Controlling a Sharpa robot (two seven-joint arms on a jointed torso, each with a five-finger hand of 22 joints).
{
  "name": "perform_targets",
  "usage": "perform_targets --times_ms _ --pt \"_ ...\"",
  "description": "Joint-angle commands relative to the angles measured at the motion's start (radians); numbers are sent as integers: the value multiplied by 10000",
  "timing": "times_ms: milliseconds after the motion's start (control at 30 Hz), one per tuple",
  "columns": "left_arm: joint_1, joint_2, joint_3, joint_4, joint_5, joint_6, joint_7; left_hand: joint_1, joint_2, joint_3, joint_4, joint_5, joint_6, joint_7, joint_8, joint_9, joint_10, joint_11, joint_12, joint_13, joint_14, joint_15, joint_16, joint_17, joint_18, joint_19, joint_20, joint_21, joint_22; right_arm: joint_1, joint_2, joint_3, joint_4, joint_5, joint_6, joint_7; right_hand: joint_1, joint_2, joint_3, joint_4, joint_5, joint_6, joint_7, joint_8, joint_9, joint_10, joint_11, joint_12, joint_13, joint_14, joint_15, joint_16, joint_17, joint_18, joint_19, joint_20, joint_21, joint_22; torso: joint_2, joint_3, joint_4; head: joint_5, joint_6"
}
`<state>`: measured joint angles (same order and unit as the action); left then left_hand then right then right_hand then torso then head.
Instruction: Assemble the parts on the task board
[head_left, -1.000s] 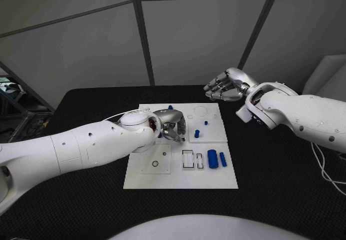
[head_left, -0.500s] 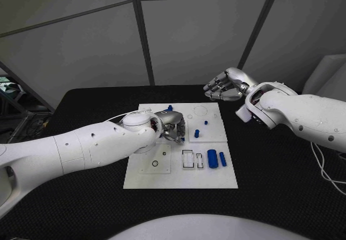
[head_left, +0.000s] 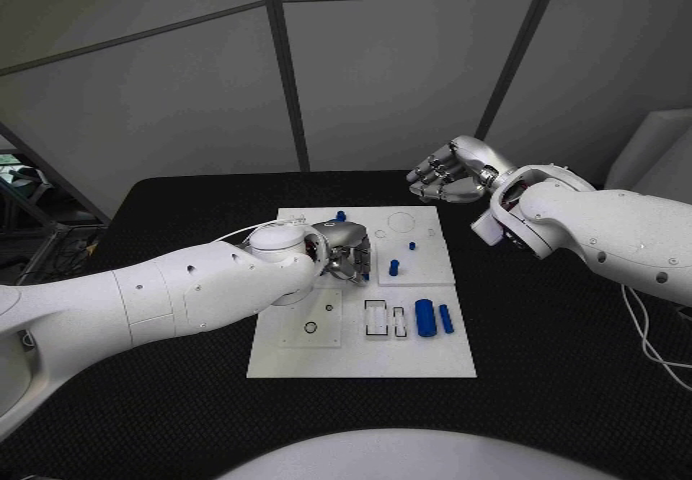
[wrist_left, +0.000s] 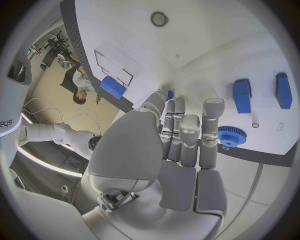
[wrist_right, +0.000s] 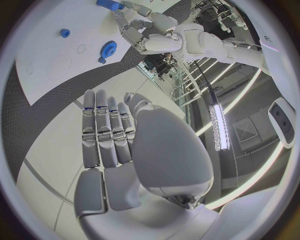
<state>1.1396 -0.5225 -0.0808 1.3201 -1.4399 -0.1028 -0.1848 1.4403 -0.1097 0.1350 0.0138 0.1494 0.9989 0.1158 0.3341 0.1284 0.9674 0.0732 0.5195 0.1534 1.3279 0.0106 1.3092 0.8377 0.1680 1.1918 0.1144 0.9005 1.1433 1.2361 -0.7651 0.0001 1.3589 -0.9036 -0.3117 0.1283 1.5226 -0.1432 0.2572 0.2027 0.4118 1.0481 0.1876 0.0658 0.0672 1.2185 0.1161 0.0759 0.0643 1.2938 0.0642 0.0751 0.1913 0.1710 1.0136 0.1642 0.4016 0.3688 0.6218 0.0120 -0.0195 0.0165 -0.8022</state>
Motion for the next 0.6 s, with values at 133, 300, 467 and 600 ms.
perform_targets --times_ms 133,300,467,600 --pt "-40 34 -31 -47 -97 313 -250 239 205 231 -123 36 108 -19 50 -13 -38 -4 50 -50 26 -70 90 36 -220 77 -46 42 74 16 16 5 3 -20 64 24 -45 16 19 -33 23 84 -5 35 2 40 10 39 1 50 -13 1 2 62 -13 -34 26 16 4 4 -3 -10 -11" --pt "-42 54 -34 -85 -165 295 -248 337 236 332 -189 40 107 -6 36 -28 -26 -5 38 -72 32 -74 120 52 -223 84 -55 58 102 16 15 5 5 -20 64 18 -53 19 23 -33 25 84 -4 34 2 39 11 37 1 50 -13 -1 1 61 -16 -34 29 20 7 5 4 -23 -16" --pt "-42 70 -39 -109 -243 233 -232 350 254 379 -201 64 92 11 18 -41 -16 -2 32 -84 33 -74 132 51 -228 94 -57 77 123 15 15 5 9 -20 63 11 -61 23 27 -32 27 84 -4 34 1 38 11 36 1 50 -12 -3 1 60 -19 -34 33 24 1 2 -2 -27 -10" --pt "-42 74 -43 -104 -315 77 -169 390 299 532 -236 138 78 41 -22 -71 16 -5 15 -116 35 -78 154 32 -237 114 -62 119 174 15 12 5 11 -20 60 5 -61 23 27 -32 27 84 -4 34 1 38 11 36 1 50 -12 -3 1 60 -19 -34 33 24 2 1 5 -28 -9"
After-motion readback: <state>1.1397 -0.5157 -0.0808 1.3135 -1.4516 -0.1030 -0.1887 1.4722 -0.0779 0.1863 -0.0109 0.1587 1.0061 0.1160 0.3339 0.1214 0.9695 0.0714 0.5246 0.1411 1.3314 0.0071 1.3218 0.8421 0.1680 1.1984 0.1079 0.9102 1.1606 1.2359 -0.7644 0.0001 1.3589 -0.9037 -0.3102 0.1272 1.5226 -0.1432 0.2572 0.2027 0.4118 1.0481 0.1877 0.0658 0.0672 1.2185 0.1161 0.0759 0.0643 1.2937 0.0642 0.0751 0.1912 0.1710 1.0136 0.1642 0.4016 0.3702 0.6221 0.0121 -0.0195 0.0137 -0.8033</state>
